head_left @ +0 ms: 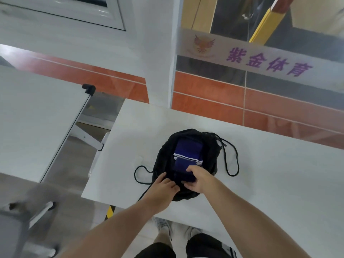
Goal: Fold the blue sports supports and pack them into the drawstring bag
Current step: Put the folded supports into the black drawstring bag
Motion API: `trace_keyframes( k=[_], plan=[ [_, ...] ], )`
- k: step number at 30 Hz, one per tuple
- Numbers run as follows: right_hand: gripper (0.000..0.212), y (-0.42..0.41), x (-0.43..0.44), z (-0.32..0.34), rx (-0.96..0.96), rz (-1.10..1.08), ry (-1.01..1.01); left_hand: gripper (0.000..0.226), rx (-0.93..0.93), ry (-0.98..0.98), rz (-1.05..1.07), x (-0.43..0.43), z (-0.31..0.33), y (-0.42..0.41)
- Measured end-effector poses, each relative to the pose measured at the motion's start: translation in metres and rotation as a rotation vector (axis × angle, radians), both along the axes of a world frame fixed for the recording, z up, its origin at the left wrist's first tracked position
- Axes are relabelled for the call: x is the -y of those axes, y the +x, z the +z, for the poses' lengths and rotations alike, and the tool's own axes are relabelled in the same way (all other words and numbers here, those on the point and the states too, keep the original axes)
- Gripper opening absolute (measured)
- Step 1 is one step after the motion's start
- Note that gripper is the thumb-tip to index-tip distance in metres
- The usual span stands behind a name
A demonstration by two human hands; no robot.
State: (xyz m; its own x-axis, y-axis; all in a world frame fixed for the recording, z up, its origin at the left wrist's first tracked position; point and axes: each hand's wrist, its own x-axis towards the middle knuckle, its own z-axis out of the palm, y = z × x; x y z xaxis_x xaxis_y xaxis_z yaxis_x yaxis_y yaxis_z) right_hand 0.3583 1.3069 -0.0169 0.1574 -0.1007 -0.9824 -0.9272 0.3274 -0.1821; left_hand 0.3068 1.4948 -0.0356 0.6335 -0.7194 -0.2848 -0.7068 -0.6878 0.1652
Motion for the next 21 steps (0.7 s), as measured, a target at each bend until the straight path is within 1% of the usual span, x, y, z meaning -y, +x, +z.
trace_keyframes(
  k=[2, 4, 8, 10, 11, 13, 15, 17, 18, 19, 21],
  plan=[
    [0.04, -0.005, 0.001, -0.004, -0.042, 0.085, -0.016, 0.027, -0.012, -0.002, -0.012, 0.002, -0.001, 0.002],
    [0.034, -0.011, 0.006, -0.009, -0.032, 0.305, -0.12, 0.027, -0.016, -0.024, -0.041, 0.004, -0.001, 0.001],
    [0.04, -0.013, 0.02, -0.007, 0.176, 0.865, -0.549, 0.03, 0.009, -0.046, -0.08, 0.009, 0.003, 0.001],
    [0.042, -0.011, 0.025, 0.001, 0.252, 1.081, -0.667, 0.033, 0.026, -0.009, -0.067, 0.009, 0.005, 0.003],
    [0.041, -0.008, 0.028, 0.007, 0.274, 1.137, -0.696, 0.036, 0.027, 0.017, -0.054, 0.009, 0.007, 0.005],
    [0.036, 0.0, 0.038, 0.022, 0.338, 1.162, -0.764, 0.04, 0.029, 0.046, -0.029, 0.007, 0.011, 0.006],
    [0.032, 0.013, 0.051, 0.036, 0.493, 1.121, -0.897, 0.04, 0.053, 0.051, -0.011, 0.003, 0.015, 0.005],
    [0.022, 0.03, 0.063, 0.044, 0.693, 1.081, -1.049, 0.04, 0.089, 0.043, 0.01, -0.003, 0.019, 0.004],
    [0.02, 0.039, 0.069, 0.045, 0.751, 1.087, -1.104, 0.04, 0.108, 0.047, 0.023, -0.007, 0.021, 0.003],
    [0.03, 0.048, 0.074, 0.044, 0.748, 1.12, -1.122, 0.038, 0.132, 0.055, 0.042, -0.011, 0.024, 0.004],
    [0.055, 0.064, 0.084, 0.041, 0.672, 1.214, -1.072, 0.03, 0.172, 0.08, 0.098, -0.023, 0.029, 0.005]
  ],
)
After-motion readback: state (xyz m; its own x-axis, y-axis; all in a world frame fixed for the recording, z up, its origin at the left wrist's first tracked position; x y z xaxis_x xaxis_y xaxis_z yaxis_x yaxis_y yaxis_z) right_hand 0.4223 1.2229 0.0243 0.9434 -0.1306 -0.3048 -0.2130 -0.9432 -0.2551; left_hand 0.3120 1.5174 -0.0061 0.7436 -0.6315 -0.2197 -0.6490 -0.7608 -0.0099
